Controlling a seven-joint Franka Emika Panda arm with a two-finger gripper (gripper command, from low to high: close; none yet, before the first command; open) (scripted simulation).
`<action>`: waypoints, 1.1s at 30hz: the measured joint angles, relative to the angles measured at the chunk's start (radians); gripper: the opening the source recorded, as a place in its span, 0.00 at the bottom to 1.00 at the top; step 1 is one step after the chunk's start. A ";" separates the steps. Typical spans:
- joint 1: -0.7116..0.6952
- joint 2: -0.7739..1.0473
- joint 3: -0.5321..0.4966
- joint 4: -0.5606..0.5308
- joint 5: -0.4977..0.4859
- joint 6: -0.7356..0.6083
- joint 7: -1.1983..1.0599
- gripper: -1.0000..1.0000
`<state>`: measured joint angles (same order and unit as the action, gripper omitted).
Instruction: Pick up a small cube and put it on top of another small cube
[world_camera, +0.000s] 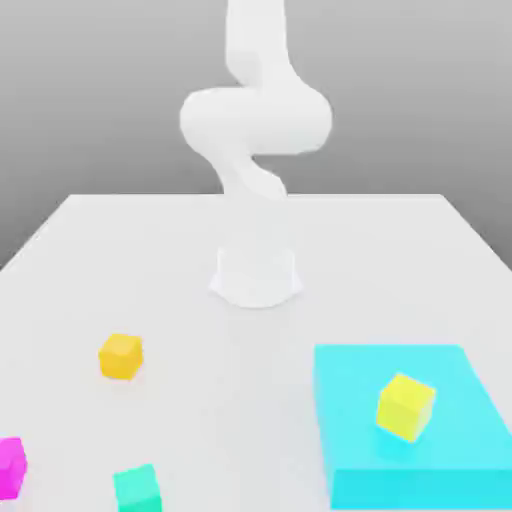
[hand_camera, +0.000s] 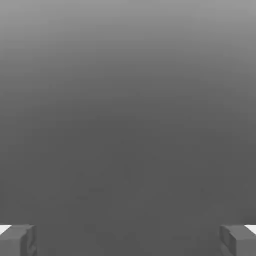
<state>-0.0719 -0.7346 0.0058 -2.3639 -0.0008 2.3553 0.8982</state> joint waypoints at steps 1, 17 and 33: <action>-0.036 0.033 0.004 -0.030 0.001 0.027 0.047 0.50; -0.515 0.535 -0.023 -0.491 -0.027 0.441 0.795 0.50; -0.646 0.970 -0.011 -0.554 0.014 0.800 0.954 0.00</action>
<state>-0.7180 0.2355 -0.0050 -2.9182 0.0129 3.1548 1.8520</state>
